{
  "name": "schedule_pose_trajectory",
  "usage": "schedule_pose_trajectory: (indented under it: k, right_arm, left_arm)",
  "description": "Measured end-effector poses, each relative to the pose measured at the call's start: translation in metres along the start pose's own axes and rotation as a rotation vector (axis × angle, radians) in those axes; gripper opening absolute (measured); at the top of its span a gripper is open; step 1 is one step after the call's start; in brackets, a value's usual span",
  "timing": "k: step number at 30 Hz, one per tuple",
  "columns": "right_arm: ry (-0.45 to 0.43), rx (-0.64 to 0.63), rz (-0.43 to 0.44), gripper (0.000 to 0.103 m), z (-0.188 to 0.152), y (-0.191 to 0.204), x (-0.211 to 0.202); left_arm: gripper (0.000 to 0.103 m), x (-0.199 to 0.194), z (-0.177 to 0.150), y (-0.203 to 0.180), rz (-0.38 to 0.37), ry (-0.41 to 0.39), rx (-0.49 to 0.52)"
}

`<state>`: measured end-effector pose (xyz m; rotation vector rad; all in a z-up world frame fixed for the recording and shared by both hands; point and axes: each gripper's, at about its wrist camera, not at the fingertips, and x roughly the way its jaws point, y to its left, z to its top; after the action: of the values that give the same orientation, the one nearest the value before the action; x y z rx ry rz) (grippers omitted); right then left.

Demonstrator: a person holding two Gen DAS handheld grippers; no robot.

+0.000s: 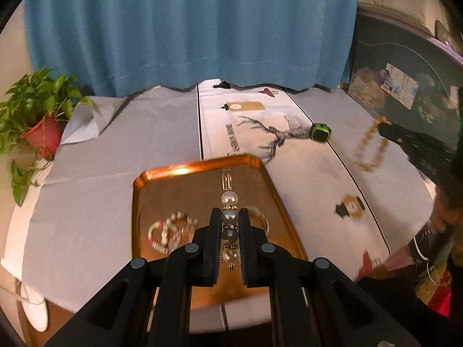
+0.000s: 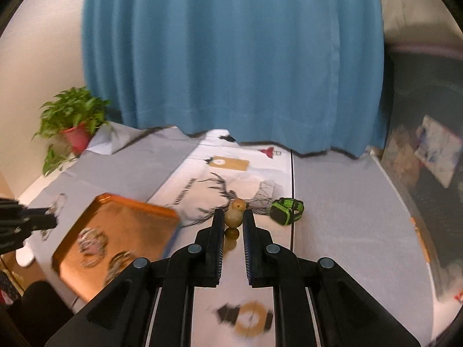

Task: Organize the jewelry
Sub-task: 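Carry the yellow bead bracelet to the tray with the right tool while the left holds the brooch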

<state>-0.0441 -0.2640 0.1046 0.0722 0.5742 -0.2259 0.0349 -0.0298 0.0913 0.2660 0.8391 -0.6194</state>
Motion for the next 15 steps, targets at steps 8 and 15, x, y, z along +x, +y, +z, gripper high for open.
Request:
schedule_pose_trajectory:
  k: [8,15]
  right_arm:
    - [0.004,0.016,0.037,0.013,-0.045,0.062,-0.101]
    - [0.004,-0.015,0.039,0.013,-0.089,0.112,-0.161]
  left_arm:
    - [0.009,-0.049,-0.062,-0.002,-0.012,0.035,-0.009]
    - [0.009,-0.079,-0.109,-0.001,-0.017,0.057,-0.022]
